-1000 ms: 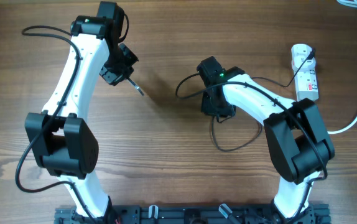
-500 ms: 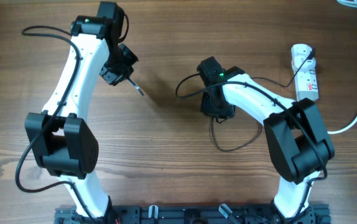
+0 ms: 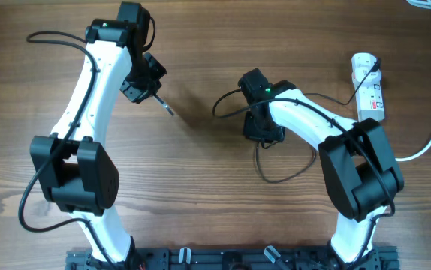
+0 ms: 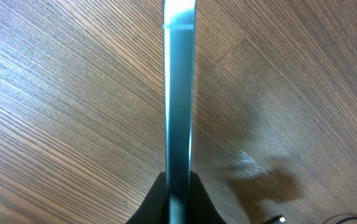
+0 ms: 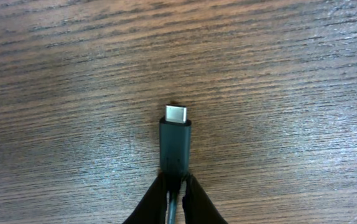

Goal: Plug charger to phone and switch on socket
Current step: 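Lift the plug and bring the phone toward it with the left gripper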

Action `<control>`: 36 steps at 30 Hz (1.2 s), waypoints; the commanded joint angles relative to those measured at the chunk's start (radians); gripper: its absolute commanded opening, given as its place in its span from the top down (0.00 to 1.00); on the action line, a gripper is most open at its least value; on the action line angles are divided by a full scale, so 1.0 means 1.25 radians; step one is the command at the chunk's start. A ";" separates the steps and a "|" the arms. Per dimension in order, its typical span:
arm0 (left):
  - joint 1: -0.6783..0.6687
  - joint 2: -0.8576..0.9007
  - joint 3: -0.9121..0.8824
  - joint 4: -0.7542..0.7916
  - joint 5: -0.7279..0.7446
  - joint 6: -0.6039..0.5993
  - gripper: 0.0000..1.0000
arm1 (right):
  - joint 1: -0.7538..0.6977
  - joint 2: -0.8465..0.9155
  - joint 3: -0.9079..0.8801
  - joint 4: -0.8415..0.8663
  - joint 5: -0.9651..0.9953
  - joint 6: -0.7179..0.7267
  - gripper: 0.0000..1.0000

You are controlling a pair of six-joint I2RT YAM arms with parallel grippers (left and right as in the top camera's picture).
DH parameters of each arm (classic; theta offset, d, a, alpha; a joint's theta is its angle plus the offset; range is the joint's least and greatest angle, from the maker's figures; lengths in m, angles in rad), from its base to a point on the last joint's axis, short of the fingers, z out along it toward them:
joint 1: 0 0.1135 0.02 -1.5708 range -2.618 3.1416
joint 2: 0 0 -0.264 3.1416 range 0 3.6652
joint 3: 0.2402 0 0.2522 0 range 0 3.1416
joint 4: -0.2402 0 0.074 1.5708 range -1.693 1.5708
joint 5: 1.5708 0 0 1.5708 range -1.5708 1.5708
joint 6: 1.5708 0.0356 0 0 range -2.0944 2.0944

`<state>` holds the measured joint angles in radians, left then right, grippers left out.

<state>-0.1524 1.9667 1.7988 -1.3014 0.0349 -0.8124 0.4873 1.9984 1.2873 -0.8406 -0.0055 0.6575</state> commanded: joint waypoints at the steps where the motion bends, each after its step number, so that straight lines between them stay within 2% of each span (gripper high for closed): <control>1: 0.000 -0.023 -0.002 -0.001 0.001 0.009 0.96 | 0.005 0.064 -0.031 0.009 -0.032 0.003 0.92; 6: 0.000 -0.023 -0.002 0.003 0.041 0.019 0.96 | 0.005 0.061 -0.027 0.010 -0.058 -0.022 0.96; 8: 0.000 -0.023 -0.002 0.041 0.111 0.074 0.96 | 0.005 0.035 -0.003 -0.026 -0.094 -0.071 0.96; 11: 0.000 -0.023 -0.002 0.110 0.270 0.172 0.96 | 0.006 -0.064 0.017 -0.079 -0.146 -0.121 0.96; 15: -0.013 -0.023 -0.002 0.212 0.436 0.193 0.96 | 0.018 -0.279 0.017 -0.146 -0.249 -0.192 0.96; 17: -0.031 -0.023 -0.002 0.248 0.485 0.220 0.96 | 0.044 -0.362 0.017 -0.167 -0.249 -0.190 0.96; 20: -0.085 -0.023 -0.002 0.297 0.625 0.314 0.96 | 0.093 -0.437 0.017 -0.163 -0.248 -0.176 0.96; 23: -0.139 -0.023 -0.002 0.315 0.627 0.335 0.96 | 0.107 -0.445 0.017 -0.151 -0.231 -0.153 0.96; 26: -0.168 -0.023 -0.002 0.315 0.651 0.396 0.96 | 0.107 -0.446 0.017 -0.136 -0.218 -0.128 0.96; 31: -0.129 -0.023 -0.002 0.334 0.692 0.417 0.96 | 0.104 -0.497 0.024 -0.127 -0.218 -0.129 0.96; 35: -0.072 -0.023 -0.002 0.347 0.862 0.418 0.96 | 0.104 -0.544 0.029 -0.094 -0.218 -0.125 0.95; 36: -0.063 -0.023 -0.002 0.343 0.892 0.448 0.96 | 0.104 -0.544 0.029 -0.093 -0.218 -0.125 0.95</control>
<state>-0.2588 1.9667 1.7924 -0.8734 0.9821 -0.3149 0.6167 1.3354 1.3014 -0.9634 -0.2874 0.4931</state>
